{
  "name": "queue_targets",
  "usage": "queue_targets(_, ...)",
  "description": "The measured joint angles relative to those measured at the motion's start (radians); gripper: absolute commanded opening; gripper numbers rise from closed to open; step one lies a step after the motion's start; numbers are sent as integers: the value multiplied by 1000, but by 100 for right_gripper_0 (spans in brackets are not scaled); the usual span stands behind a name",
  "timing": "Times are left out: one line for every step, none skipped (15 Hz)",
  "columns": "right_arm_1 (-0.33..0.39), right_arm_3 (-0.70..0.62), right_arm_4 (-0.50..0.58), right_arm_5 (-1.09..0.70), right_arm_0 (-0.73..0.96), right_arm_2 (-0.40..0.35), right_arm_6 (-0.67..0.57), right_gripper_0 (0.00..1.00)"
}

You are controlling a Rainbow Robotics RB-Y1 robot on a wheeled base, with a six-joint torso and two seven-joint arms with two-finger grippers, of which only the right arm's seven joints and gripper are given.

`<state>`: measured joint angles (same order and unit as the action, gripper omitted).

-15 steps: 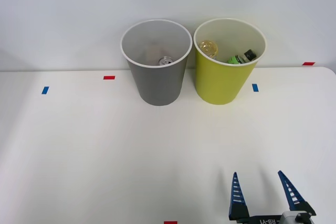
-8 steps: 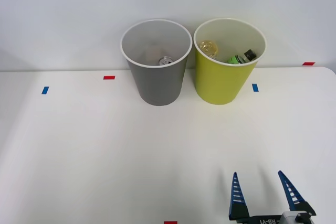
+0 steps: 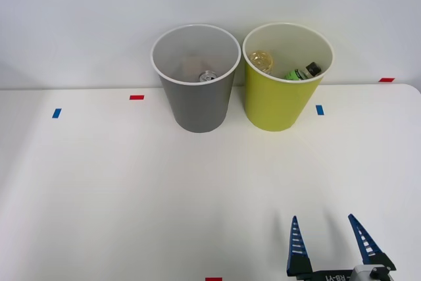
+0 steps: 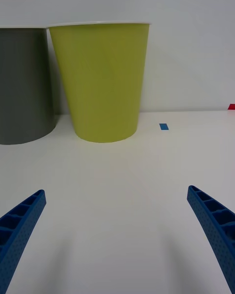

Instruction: Put cans in the gray bin, plastic bottles in the light green bin

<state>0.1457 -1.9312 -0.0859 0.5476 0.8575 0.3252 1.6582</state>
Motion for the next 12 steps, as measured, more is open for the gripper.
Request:
queue_targets(0, 0, 0, 0, 0, 0, 0, 100)
queue_targets(0, 0, 0, 0, 0, 0, 0, 100)
queue_targets(0, 0, 0, 0, 0, 0, 0, 100)
queue_targets(0, 0, 0, 0, 0, 0, 0, 100)
queue_targets(0, 0, 0, 0, 0, 0, 0, 100)
queue_targets(0, 0, 0, 0, 0, 0, 0, 100)
queue_targets(0, 0, 0, 0, 0, 0, 0, 100)
queue_targets(0, 0, 0, 0, 0, 0, 0, 100)
queue_targets(0, 0, 0, 0, 0, 0, 0, 100)
queue_targets(0, 0, 0, 0, 0, 0, 0, 100)
queue_targets(0, 0, 0, 0, 0, 0, 0, 100)
queue_targets(0, 0, 0, 0, 0, 0, 0, 100)
